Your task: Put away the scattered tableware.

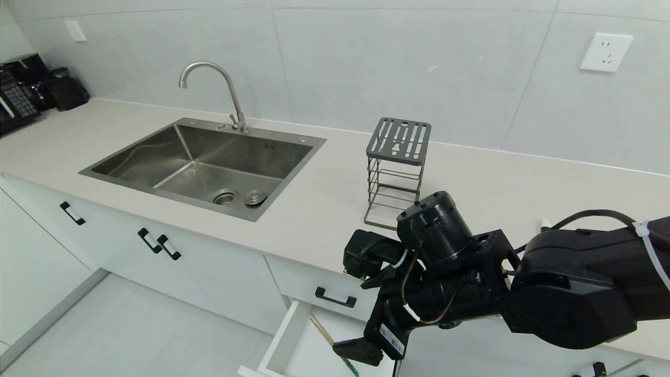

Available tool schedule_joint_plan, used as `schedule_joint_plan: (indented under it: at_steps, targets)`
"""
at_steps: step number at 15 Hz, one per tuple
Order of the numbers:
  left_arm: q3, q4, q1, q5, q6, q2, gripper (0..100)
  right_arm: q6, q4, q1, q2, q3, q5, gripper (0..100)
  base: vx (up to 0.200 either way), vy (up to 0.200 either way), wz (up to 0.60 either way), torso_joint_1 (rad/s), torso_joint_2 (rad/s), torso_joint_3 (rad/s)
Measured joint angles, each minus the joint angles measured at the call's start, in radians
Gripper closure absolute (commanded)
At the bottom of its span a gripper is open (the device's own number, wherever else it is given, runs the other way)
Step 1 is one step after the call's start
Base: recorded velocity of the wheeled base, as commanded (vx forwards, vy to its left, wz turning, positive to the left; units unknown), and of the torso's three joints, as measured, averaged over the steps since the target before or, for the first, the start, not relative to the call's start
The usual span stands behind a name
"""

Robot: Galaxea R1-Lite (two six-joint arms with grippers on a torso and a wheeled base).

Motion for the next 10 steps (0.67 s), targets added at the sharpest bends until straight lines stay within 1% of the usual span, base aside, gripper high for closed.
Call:
schedule_joint_plan:
  at_steps: [2,7,9,10]
  targets:
    - [0.0,0.0,0.0,0.0,0.0,0.0,0,0.033,-0.055,-0.005,-0.005,0.037,0.0,0,0.0,0.0,0.0,0.0,0.0,0.0]
    - [0.0,0.0,-0.001,0.0,0.0,0.0,0,0.113,-0.239,-0.009,-0.039,0.184,-0.004,0,0.0,0.0,0.0,0.0,0.0,0.0]
    - [0.0,0.0,0.0,0.0,0.0,0.0,0,0.101,-0.254,-0.036,-0.047,0.224,-0.009,0,0.0,0.0,0.0,0.0,0.0,0.0]
    - [0.0,0.0,0.0,0.0,0.0,0.0,0,0.066,-0.257,-0.066,-0.049,0.241,-0.023,0,0.0,0.0,0.0,0.0,0.0,0.0]
